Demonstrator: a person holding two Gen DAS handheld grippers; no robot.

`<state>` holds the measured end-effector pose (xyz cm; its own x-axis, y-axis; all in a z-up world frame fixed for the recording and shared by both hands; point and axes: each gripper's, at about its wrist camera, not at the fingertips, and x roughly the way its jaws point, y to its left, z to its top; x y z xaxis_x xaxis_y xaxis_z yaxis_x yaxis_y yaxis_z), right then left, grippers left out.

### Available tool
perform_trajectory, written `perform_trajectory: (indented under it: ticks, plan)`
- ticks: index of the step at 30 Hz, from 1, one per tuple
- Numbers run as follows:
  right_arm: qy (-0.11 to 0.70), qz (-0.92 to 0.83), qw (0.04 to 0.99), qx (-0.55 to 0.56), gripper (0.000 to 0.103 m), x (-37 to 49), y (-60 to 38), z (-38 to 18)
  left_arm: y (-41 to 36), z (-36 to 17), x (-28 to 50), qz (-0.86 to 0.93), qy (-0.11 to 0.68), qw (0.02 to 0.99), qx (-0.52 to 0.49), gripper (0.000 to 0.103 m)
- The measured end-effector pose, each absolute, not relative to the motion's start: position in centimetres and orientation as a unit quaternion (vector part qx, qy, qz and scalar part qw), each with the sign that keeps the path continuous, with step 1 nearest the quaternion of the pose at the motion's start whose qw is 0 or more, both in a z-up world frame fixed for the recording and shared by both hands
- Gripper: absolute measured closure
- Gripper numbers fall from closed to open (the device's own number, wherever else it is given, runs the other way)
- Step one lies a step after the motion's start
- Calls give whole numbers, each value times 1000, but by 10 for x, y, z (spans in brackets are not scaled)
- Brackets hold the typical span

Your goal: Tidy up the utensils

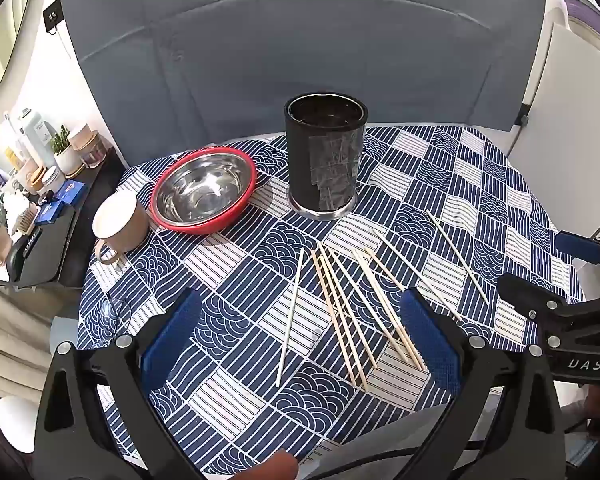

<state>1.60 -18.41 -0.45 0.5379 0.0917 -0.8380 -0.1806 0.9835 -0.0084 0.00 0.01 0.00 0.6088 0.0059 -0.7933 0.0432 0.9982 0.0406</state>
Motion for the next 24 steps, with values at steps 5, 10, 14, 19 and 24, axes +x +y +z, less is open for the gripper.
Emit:
perform_trajectory:
  ticks: [5,10,14,19,24]
  plan:
    - [474,78,876,-48,8,16,-184,-5,0,0,-1,-4,443,896,27,6]
    - [475,79,875,-47,8,17,-183,-6,3,-1,1,1,446,895,19,6]
    - [473,79,876,-48,8,17,-183,-5,5,-6,-1,-3,447,894,16,6]
    - [473,77,876,-48,8,16,-183,-5,3,-7,0,-4,447,894,18,6]
    - [473,77,876,-50,8,16,-184,-4,4,-8,0,-1,451,892,14,6]
